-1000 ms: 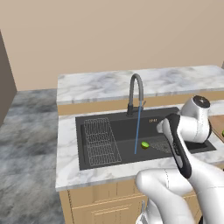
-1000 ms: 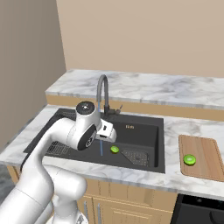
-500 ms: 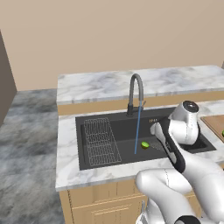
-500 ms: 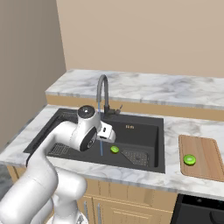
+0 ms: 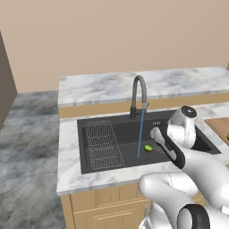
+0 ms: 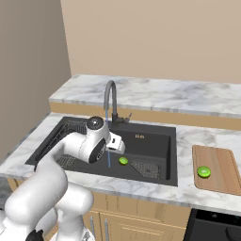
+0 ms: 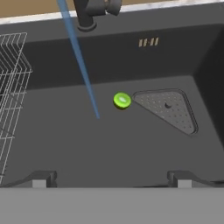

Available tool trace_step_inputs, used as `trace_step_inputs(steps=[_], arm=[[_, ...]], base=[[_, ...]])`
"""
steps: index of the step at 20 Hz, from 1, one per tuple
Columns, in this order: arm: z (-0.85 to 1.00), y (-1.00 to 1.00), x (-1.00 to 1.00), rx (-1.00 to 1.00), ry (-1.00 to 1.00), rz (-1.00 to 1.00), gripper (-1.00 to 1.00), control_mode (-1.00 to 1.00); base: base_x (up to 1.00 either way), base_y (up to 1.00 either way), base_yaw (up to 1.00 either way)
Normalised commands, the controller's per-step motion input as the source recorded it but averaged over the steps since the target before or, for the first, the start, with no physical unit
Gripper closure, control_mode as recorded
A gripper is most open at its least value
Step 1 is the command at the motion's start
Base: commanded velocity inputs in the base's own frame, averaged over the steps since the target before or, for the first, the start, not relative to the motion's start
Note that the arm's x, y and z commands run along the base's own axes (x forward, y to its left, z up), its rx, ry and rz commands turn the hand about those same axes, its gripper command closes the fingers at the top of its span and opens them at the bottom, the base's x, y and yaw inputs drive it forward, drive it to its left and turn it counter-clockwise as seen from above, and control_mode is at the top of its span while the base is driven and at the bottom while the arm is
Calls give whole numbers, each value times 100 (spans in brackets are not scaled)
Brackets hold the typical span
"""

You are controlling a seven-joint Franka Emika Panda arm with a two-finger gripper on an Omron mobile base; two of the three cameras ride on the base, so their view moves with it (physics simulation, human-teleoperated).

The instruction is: Pick the kiwi, kiwi from the sink and place them on the cutting board to airdry. Then turn off the sink faucet.

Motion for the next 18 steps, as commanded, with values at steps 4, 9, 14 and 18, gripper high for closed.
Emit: trace_step_inputs(steps=[4, 9, 14, 18], arm=[[-22, 0, 21, 0, 0, 0, -100, -100], [-21, 0, 15, 0, 0, 0, -100, -100], [-19, 0, 18, 0, 0, 0, -100, -100], [-14, 0, 20, 0, 0, 0, -100, -100]], base=[[0, 0, 0], [0, 0, 0], [0, 0, 0], [0, 0, 0]])
